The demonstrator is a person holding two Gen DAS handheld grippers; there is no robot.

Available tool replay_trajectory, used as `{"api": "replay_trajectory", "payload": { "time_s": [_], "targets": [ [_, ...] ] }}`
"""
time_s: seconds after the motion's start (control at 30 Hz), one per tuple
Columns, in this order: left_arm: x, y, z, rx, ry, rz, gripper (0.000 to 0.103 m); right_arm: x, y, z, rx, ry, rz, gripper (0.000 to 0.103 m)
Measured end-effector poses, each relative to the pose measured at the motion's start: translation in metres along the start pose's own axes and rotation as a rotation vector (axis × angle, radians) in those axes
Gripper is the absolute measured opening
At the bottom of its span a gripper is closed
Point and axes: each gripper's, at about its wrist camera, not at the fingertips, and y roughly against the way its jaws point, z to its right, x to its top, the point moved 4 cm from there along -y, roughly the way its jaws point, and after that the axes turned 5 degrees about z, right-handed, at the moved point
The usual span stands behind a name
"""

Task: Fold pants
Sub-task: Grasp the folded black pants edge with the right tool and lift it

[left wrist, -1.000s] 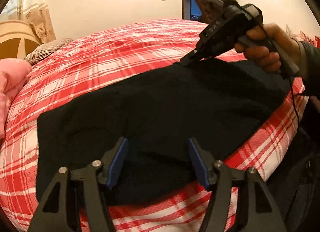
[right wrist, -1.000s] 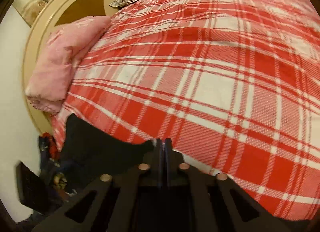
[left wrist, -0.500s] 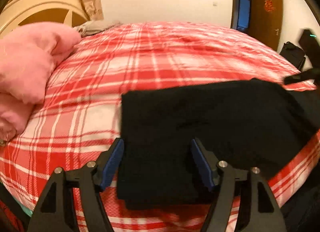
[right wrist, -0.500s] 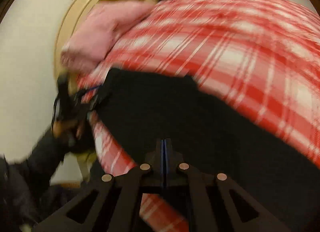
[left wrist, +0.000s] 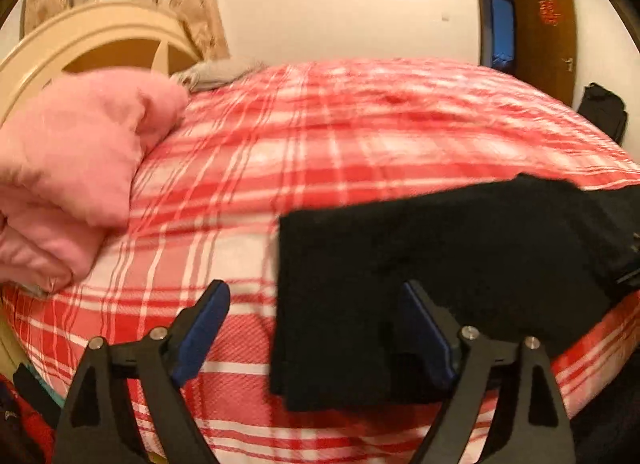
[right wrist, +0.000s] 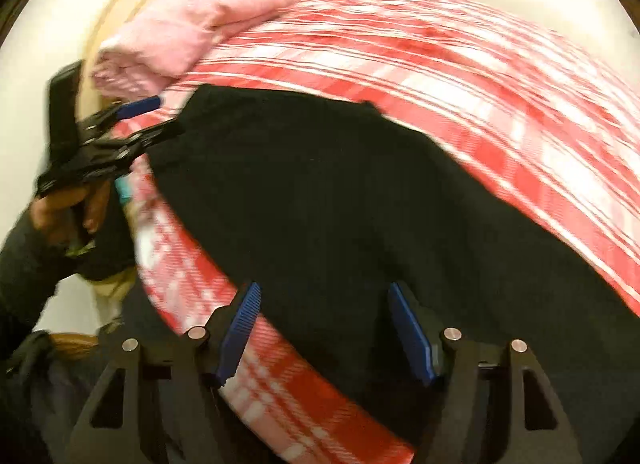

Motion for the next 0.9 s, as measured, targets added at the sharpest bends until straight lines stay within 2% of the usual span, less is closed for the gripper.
{"api": "replay_trajectory", "payload": {
  "time_s": [0.13,0.27,0.37,0.5,0.8,0.9],
  "targets": [
    [0.008,0.005,0.035,-0.070,-0.060,0.022,0.090,-0.002,0.000,0.007,-0.071,0.031,0.000,0.068],
    [0.001,-0.013,0.055,-0.060,-0.133,-0.015,0.090,-0.007,-0.007,0.001,-0.114,0.104,-0.005,0.068],
    [-0.008,-0.025,0.051,-0.046,-0.144,-0.053,0.091,-0.009,-0.008,0.001,-0.125,0.115,0.001,0.068],
    [-0.012,-0.026,0.034,-0.062,-0.072,-0.064,0.103,-0.010,-0.010,-0.001,-0.121,0.121,0.025,0.072],
    [-0.020,-0.026,0.030,-0.062,-0.101,-0.050,0.103,-0.014,-0.006,-0.001,-0.111,0.111,0.060,0.072],
    [-0.021,-0.025,0.023,-0.061,-0.073,-0.071,0.103,-0.015,-0.006,-0.003,-0.114,0.131,0.060,0.072]
  ]
}}
